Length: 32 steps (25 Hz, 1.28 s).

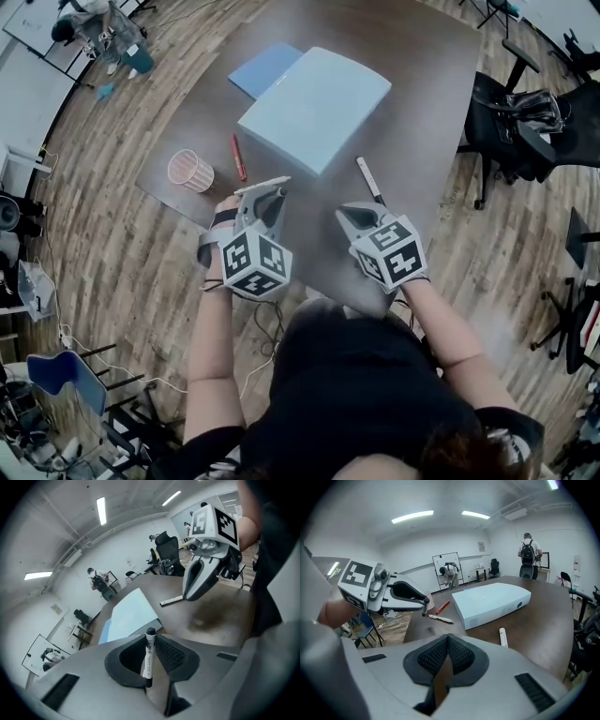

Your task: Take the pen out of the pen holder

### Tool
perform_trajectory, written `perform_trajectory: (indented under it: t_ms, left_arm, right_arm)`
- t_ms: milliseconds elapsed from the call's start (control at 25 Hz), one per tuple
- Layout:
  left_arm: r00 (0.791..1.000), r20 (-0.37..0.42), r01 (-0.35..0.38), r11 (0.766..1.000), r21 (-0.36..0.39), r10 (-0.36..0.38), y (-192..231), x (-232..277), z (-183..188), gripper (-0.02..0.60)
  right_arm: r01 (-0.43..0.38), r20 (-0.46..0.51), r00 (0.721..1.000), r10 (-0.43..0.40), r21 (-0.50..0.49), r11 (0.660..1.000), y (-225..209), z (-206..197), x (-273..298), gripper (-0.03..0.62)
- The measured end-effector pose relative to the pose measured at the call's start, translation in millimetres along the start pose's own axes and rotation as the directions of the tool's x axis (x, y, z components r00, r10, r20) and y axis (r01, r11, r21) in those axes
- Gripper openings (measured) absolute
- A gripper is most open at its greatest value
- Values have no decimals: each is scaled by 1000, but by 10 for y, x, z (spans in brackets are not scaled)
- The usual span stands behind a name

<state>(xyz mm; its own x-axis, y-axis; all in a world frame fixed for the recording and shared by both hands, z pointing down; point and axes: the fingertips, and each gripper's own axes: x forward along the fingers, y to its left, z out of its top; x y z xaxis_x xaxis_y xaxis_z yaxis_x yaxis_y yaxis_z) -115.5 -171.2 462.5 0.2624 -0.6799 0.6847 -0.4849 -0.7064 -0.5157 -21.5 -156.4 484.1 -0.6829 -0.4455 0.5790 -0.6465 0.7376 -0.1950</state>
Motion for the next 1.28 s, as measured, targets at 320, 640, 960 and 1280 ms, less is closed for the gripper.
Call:
perform_trajectory:
  t_ms: [320,640,960,1280]
  left_arm:
    - [987,-50,158,979,133,-152,-502,321,-66,83]
    - [971,-54,240,935,259,-234,-952,607,-64,81]
    - [958,-59,288,930,228,-282,-1136,762,-86,81]
    - [953,-54,304,938,165,-299,-1152,820,-75,133]
  right_arm:
    - [36,-37,999,-35,18,999,-111,-201,-87,18]
    - [61,-56,997,-59,38,997,-203,-335,-150,18]
    - [74,-72,995,-70,53,996,-283,-439,-181,18]
    - [74,-81,994,-69,62,995,-325,-496,-188,18]
